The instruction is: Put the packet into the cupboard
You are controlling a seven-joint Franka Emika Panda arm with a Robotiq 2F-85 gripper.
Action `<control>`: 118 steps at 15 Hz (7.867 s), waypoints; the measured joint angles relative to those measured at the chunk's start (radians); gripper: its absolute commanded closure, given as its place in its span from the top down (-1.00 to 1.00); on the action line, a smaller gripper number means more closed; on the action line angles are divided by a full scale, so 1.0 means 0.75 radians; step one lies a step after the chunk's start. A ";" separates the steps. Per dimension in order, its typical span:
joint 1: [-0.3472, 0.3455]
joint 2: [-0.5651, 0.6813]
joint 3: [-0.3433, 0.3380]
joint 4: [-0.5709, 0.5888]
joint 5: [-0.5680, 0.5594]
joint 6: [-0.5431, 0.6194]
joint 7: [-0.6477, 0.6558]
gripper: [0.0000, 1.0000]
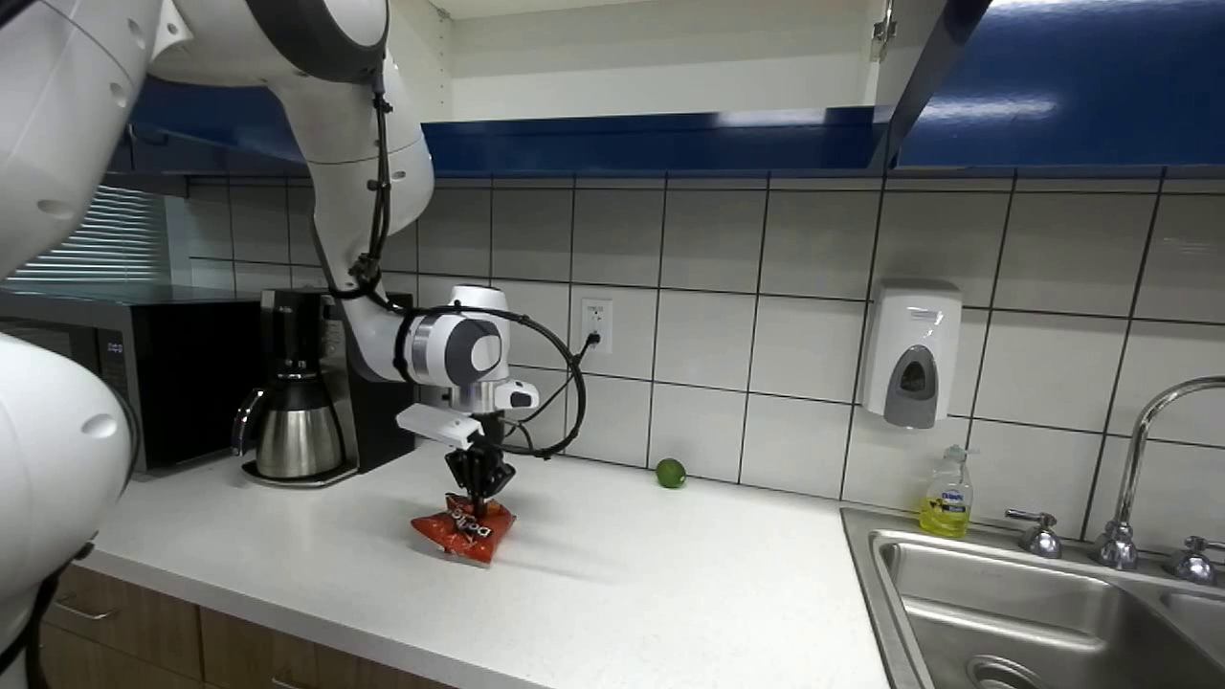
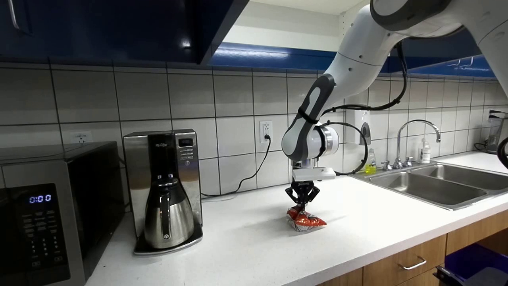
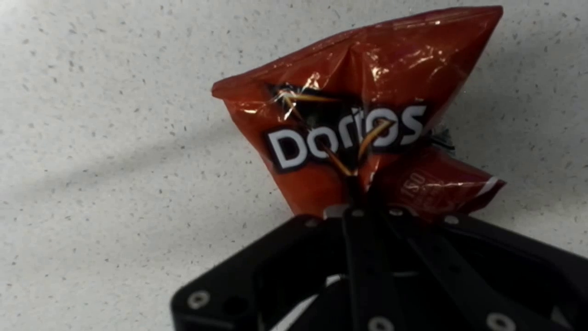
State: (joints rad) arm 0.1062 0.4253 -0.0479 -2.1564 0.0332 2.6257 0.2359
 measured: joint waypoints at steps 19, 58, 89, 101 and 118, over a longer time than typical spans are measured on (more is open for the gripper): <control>-0.033 -0.638 0.001 -0.275 -0.027 -0.329 -0.047 -1.00; -0.059 -0.880 0.014 0.913 0.121 -0.715 -0.261 -1.00; -0.064 -0.418 -0.023 1.335 0.001 -0.618 -0.109 1.00; -0.064 -0.593 -0.030 1.257 0.050 -0.628 -0.108 1.00; -0.082 -1.070 -0.085 0.771 0.087 -1.211 -0.175 1.00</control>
State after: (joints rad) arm 0.0446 -0.3775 -0.1116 -1.5783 0.0984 1.7176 0.1043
